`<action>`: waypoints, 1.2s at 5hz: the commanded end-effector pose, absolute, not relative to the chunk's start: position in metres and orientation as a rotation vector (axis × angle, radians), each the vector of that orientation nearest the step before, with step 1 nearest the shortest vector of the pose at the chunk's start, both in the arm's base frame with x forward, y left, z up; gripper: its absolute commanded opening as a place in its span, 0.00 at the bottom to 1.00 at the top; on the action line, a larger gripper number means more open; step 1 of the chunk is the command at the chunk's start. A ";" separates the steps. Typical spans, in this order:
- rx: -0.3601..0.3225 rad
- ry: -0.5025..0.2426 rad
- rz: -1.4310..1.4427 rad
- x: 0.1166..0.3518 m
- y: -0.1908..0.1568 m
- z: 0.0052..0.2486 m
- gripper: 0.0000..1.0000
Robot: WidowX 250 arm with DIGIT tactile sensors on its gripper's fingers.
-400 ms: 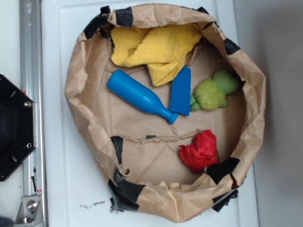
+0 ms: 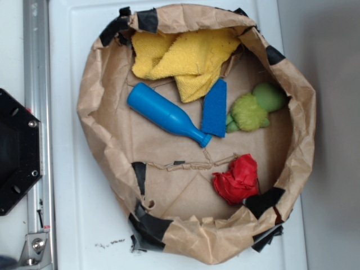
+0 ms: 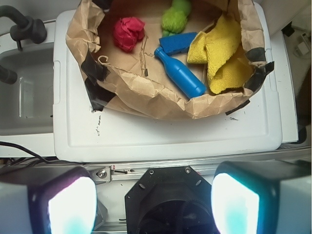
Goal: Grab the blue bottle.
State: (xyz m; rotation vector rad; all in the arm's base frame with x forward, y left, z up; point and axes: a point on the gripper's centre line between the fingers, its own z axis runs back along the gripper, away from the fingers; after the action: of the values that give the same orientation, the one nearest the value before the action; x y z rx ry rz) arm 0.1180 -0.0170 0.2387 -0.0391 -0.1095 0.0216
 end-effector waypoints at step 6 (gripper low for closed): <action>0.016 -0.022 -0.454 0.253 0.053 0.019 0.60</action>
State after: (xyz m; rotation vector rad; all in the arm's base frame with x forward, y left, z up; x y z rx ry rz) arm 0.2431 0.0519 0.0190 0.0042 0.0152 -0.4085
